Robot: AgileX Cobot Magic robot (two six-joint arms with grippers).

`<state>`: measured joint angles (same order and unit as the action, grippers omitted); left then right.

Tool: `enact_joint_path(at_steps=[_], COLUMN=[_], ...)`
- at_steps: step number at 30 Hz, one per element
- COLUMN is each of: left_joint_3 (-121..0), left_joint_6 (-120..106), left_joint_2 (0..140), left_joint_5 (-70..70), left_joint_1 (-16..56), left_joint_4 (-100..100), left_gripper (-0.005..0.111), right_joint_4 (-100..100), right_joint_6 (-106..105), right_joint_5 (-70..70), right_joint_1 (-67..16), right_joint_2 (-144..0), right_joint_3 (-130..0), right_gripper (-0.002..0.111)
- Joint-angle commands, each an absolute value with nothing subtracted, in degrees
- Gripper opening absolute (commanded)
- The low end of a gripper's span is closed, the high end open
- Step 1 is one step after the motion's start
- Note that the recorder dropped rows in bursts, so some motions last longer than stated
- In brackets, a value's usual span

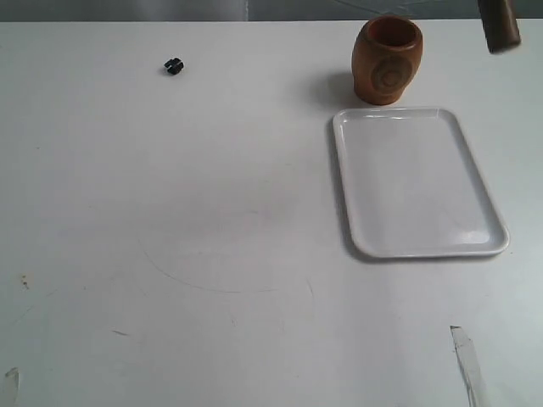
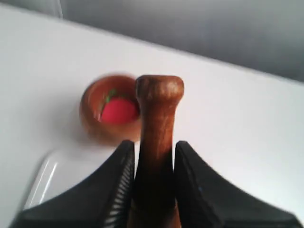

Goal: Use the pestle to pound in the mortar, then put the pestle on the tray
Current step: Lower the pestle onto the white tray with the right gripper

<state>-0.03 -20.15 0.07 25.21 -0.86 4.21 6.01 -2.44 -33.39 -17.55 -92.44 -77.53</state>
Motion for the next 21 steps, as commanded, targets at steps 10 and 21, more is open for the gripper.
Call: enact_joint_path(at_steps=[10,21], left_joint_3=[0.0,0.0], left_joint_6=[-19.7,-19.7], left_joint_2=[0.0,0.0], left_joint_5=[25.0,25.0], left_joint_1=[-0.4,-0.4], left_joint_4=[3.8,3.8], left_gripper=[0.0,0.0], right_joint_4=[-18.4,-12.1], right_joint_6=[-16.7,-16.6], right_joint_5=[-60.2,-42.6], right_joint_1=[-17.3,-17.3], right_joint_2=[-94.5,-108.9], right_joint_3=[-73.8,-66.7], right_gripper=[0.0,0.0])
